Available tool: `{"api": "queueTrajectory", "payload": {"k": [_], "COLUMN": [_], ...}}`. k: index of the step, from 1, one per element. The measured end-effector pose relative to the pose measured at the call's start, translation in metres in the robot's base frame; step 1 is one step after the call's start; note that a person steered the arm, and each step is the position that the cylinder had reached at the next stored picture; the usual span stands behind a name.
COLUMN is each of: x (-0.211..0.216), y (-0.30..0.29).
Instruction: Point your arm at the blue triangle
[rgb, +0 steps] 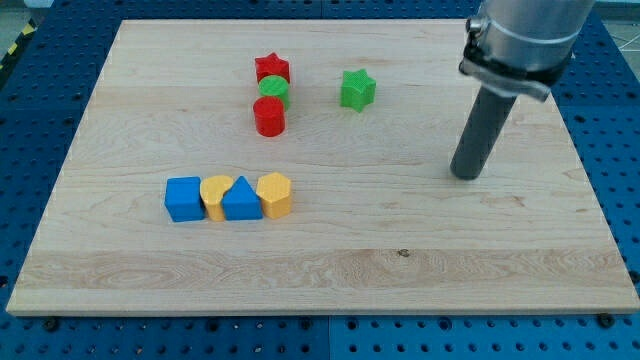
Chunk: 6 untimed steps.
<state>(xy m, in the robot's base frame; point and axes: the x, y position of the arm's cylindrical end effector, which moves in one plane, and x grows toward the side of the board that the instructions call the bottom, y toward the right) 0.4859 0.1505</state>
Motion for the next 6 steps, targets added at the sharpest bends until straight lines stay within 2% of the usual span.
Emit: {"api": "queueTrajectory", "payload": {"k": [1, 4, 6], "x": [0.041, 0.118, 0.127], "y": [-0.027, -0.128, -0.213]}}
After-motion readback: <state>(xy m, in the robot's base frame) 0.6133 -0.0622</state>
